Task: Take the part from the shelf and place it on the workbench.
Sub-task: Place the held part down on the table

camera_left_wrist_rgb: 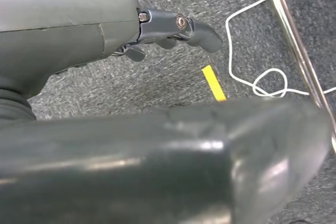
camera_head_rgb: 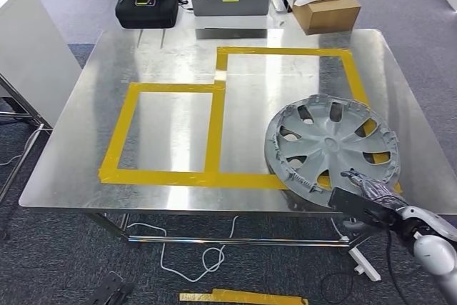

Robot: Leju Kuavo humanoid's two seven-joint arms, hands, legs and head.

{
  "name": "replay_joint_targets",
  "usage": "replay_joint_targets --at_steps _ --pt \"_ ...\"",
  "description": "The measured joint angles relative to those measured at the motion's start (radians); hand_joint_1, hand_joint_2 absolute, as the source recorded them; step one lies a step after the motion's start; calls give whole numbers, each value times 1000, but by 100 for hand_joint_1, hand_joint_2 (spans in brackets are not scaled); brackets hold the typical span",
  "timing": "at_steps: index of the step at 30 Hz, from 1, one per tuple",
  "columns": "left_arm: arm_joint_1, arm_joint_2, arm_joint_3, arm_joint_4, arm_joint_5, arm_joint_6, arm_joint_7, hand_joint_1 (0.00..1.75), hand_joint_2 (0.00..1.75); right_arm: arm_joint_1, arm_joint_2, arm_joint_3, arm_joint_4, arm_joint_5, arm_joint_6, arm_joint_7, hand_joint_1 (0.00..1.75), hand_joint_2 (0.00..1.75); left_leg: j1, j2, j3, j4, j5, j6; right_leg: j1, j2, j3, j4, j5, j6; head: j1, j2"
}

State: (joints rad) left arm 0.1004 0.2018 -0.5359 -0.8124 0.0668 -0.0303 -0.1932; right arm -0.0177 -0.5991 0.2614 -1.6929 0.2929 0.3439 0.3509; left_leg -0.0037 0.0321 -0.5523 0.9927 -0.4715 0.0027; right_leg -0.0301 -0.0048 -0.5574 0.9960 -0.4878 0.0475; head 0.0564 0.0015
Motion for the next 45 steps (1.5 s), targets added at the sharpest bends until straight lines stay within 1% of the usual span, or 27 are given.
replay_joint_targets --at_steps 3,6,8,9,11,12,13,16,20,23,26,28,31,39,41,43,45 --pt "-12 5 -15 10 -35 -30 -13 0 0 11 -11 -18 -3 -116 4 23 0 175 0 0 0 0 0 0 0 0 0 0 0 0 0 0" --pt "-33 15 -56 11 -67 -66 2 0 0 -5 -14 -22 6 -258 8 52 0 175 0 0 0 0 0 0 0 0 0 0 0 0 0 0" --pt "-45 20 -79 10 -67 -74 9 0 0 -11 -20 -23 14 -345 -3 53 0 175 0 0 0 1 1 1 0 0 0 0 1 0 0 0" --pt "-48 22 -88 10 -66 -75 10 0 0 -12 -24 -24 15 -363 -14 47 0 175 0 0 0 1 1 1 0 0 0 0 1 0 0 0" --pt "-52 28 -101 8 -60 -73 14 0 0 -12 -34 -23 15 -341 -37 40 0 175 0 0 0 1 1 1 0 0 0 0 1 0 0 0" --pt "-52 30 -105 5 -54 -68 20 0 0 -14 -38 -21 13 -296 -51 40 0 175 0 0 0 1 1 1 0 0 0 0 1 0 0 0" --pt "-50 32 -108 -1 -46 -59 31 0 0 -17 -41 -16 8 -209 -71 44 0 175 0 0 -1 1 1 1 0 1 0 0 1 0 0 0" --pt "-30 42 -112 -44 -16 -14 84 0 0 -36 -40 16 -34 143 -134 73 0 175 0 0 -1 1 1 1 0 1 0 0 1 0 0 0" --pt "21 62 -113 -141 23 45 153 0 0 -31 -16 64 -140 515 -197 103 0 175 0 0 -1 1 1 1 0 0 -1 0 1 0 0 0" --pt "61 78 -115 -206 52 88 181 0 0 15 -3 80 -236 731 -261 100 0 175 0 0 -2 1 0 1 0 -1 -2 0 0 0 0 0" --pt "88 84 -116 -231 85 122 174 0 0 115 4 68 -346 896 -364 81 0 175 0 -1 -3 1 -1 1 0 -3 -2 0 -1 0 0 0" --pt "106 88 -116 -239 99 136 165 0 0 185 8 52 -411 953 -420 75 0 175 0 -1 -4 1 -1 1 0 -2 -2 0 -2 0 0 0" --pt "119 92 -117 -248 104 142 162 0 0 247 12 34 -469 973 -439 73 0 175 0 0 -4 1 -2 0 0 0 -3 0 -2 0 0 0" --pt "124 95 -117 -259 109 144 162 0 0 286 23 16 -518 976 -442 70 0 175 0 0 -3 1 -1 1 0 0 -2 0 0 1 0 0" --pt "124 95 -118 -260 112 148 161 0 0 300 25 10 -526 981 -456 75 0 175 0 0 -3 2 -1 1 0 0 -2 0 0 1 0 0" --pt "129 95 -118 -262 123 163 160 0 0 348 28 -5 -546 998 -500 98 0 175 0 -1 -3 2 -1 1 0 -3 -2 0 0 1 0 0" --pt "140 93 -118 -266 136 200 165 0 0 422 34 -34 -578 1018 -581 139 0 175 0 -1 -3 2 -1 2 0 -3 -2 0 -1 1 0 0"
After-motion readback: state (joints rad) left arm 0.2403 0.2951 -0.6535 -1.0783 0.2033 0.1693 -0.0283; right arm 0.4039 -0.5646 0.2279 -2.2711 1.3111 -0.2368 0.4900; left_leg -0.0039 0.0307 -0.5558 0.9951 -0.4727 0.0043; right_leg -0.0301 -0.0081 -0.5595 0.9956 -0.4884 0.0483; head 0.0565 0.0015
